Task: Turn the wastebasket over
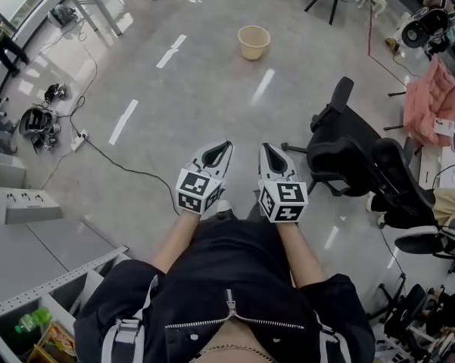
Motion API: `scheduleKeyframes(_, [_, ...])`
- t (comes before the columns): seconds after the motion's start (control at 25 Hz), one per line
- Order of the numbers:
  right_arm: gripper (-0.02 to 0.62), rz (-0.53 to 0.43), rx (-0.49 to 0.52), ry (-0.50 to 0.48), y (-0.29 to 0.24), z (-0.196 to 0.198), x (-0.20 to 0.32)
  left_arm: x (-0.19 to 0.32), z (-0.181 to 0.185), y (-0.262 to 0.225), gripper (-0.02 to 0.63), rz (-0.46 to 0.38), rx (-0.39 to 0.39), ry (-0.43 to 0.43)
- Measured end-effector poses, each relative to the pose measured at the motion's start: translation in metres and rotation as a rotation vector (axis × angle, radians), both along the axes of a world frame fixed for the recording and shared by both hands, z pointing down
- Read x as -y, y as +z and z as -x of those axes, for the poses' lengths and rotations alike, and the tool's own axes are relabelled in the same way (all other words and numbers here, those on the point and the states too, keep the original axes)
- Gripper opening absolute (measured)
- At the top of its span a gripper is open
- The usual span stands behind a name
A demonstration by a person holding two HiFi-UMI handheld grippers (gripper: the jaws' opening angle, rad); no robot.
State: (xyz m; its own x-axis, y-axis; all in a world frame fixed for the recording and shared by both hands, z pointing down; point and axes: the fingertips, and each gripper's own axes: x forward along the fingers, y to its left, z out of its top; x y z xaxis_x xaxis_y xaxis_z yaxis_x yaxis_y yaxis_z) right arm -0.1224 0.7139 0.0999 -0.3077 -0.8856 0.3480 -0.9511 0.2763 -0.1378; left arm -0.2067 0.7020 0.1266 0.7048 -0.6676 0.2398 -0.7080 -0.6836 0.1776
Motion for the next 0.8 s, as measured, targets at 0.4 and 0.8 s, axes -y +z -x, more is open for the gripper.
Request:
scheduleKeyframes(0.4, [0.011, 0.013, -0.006, 0.039, -0.004, -0.014, 0.002, 0.016, -0.012, 0.007, 0.008, 0.026, -0.007, 0.014])
scheduleKeyframes(0.8, [0.011, 0.046, 0.024, 0.034, 0.009, -0.022, 0.048, 0.065, -0.018, 0.003, 0.008, 0.019, 0.025, -0.01])
